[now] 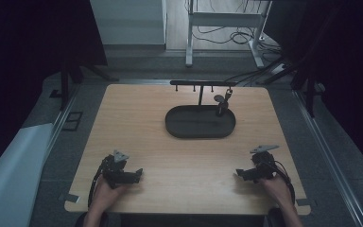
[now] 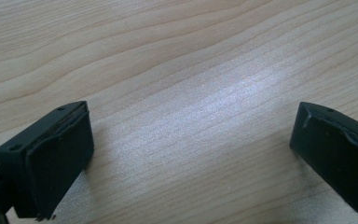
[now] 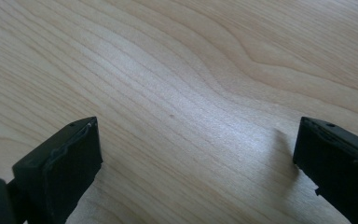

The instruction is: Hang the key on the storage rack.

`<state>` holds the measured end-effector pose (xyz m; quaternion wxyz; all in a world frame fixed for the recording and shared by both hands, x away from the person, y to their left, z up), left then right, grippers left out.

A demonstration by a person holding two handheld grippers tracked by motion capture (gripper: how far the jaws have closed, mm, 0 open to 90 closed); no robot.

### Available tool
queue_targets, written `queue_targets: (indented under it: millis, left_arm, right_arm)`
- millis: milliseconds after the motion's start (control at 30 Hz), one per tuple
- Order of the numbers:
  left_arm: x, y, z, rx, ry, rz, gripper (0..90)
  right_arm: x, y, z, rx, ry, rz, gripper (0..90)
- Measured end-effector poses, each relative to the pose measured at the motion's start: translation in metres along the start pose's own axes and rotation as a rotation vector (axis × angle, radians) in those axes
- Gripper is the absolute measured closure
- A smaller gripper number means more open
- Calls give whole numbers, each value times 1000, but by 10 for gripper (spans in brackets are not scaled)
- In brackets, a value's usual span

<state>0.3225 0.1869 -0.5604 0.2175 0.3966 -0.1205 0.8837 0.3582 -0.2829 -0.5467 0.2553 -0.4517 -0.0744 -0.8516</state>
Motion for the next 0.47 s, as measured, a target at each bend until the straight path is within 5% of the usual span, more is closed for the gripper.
queue_targets:
  millis: [133, 467]
  left_arm:
    - [0, 0, 0, -1, 0, 0, 0]
    - [0, 0, 0, 0, -1, 1, 0]
  right_arm:
    - [-3, -3, -2, 47, 8, -19, 0]
    - [-4, 0, -4, 17, 56, -32, 0]
Point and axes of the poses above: each handheld gripper's, and its own axes: x roughly backward along the jaws, z roughly out of its top, y roughly to its right, the point moved 5 cm from there along -x, roughly forward along the jaws, and after that the axes turned 6 degrees about -x, right-handed, at the moved point
